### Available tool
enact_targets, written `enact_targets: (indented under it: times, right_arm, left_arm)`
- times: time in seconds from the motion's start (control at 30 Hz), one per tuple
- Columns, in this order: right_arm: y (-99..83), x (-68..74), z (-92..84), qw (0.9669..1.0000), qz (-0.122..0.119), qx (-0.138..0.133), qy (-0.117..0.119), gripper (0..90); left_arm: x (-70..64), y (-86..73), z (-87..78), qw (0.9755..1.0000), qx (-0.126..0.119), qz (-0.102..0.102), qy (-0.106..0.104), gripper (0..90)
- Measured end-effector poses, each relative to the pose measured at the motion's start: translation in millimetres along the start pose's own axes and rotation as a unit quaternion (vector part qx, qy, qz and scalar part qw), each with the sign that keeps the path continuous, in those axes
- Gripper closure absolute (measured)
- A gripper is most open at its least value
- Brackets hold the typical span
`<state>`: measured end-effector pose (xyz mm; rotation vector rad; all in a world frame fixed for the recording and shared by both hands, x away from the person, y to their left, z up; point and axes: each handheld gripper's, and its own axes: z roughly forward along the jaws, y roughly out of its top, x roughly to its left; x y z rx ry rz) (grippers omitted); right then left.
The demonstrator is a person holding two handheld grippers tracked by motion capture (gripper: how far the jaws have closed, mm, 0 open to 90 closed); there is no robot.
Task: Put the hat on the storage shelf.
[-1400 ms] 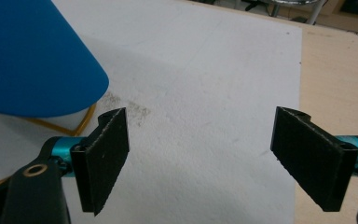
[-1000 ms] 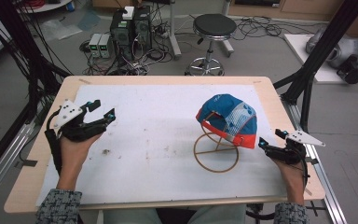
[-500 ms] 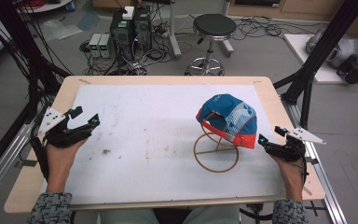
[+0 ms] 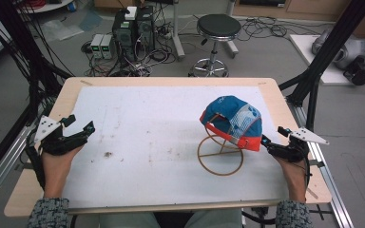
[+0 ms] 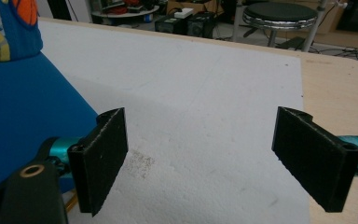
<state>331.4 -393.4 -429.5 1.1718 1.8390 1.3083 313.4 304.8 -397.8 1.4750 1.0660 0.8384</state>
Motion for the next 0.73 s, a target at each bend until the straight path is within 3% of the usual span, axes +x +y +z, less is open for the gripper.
enact_targets:
  times: [0.73]
  right_arm:
    - [-0.7,-0.9,1.7,1.0000,0.000,0.003,-0.003,17.5]
  left_arm:
    - [-0.3,-3.4,4.2,0.9998,0.018,0.005,0.001,24.0]
